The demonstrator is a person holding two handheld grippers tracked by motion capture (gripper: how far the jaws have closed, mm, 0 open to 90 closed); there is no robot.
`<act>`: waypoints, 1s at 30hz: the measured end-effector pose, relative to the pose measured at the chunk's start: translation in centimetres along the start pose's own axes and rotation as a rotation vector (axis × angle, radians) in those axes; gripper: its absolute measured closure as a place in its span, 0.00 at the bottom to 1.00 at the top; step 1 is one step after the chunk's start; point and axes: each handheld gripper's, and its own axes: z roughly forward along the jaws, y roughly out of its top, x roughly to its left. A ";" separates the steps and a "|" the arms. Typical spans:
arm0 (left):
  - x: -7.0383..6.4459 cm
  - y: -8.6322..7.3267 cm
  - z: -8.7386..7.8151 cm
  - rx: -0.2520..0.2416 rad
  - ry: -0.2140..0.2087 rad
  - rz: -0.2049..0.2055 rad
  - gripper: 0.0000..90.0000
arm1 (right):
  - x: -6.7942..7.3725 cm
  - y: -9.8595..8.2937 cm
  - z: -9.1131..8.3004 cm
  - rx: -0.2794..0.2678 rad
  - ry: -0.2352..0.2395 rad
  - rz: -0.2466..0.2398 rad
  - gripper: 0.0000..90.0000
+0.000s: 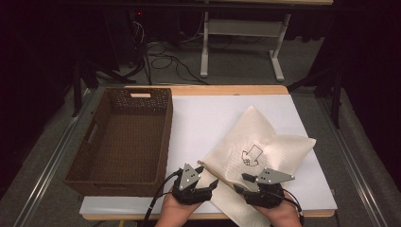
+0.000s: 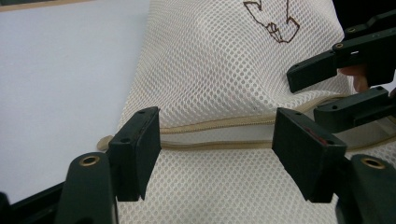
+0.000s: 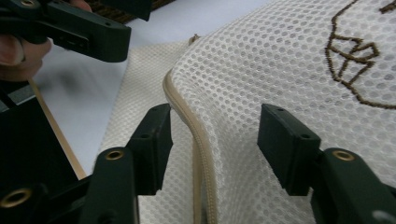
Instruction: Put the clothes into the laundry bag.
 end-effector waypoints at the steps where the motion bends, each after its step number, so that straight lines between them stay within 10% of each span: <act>1: 0.0 0.0 0.0 0.000 0.000 0.000 0.36 | 0.1 0.0 0.0 -0.003 0.005 0.003 0.47; 12: 0.2 0.0 0.0 0.000 0.003 -0.007 0.36 | 1.1 0.6 -0.5 -0.056 0.013 0.010 0.42; 19: 0.1 -0.1 0.1 0.005 0.002 -0.011 0.36 | 0.8 1.6 -2.5 -0.187 -0.054 -0.021 0.83; 26: 0.2 -0.1 0.1 0.004 0.003 -0.013 0.36 | -0.3 -0.6 0.8 0.059 -0.072 0.003 0.91; 30: 0.3 -0.1 0.0 0.002 0.003 -0.017 0.36 | -0.8 0.3 -0.9 -0.029 -0.077 0.032 0.78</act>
